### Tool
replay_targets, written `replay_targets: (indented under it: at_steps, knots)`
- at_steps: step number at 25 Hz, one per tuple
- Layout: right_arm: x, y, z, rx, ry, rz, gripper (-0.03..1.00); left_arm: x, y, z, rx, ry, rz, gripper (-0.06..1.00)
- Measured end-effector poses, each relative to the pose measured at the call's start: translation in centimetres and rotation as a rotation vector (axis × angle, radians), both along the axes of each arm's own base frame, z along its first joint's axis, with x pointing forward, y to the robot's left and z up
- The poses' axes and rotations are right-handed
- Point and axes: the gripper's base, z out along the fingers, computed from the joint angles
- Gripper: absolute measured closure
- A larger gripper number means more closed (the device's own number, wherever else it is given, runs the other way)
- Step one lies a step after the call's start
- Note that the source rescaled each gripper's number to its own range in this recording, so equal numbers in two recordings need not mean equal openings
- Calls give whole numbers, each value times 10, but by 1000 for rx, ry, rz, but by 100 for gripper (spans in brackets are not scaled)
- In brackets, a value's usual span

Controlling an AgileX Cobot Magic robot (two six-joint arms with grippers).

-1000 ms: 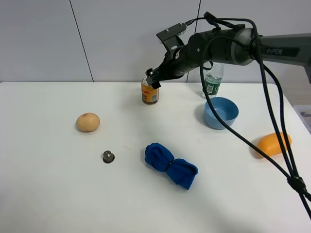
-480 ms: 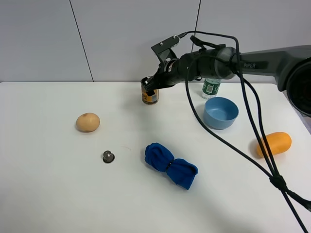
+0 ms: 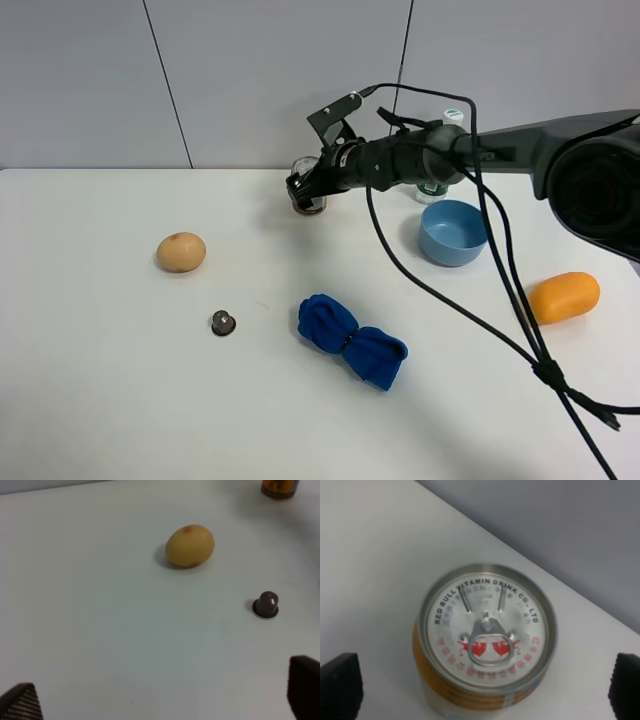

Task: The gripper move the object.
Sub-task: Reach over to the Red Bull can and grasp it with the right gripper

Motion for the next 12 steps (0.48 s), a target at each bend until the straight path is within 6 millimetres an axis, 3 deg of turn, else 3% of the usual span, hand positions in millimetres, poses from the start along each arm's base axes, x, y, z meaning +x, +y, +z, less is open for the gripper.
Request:
replay_targets:
  at_steps: [12]
  knots:
    - [7,6,-26,43,-90,-1,-3,0,0,0,0,0,0,-6]
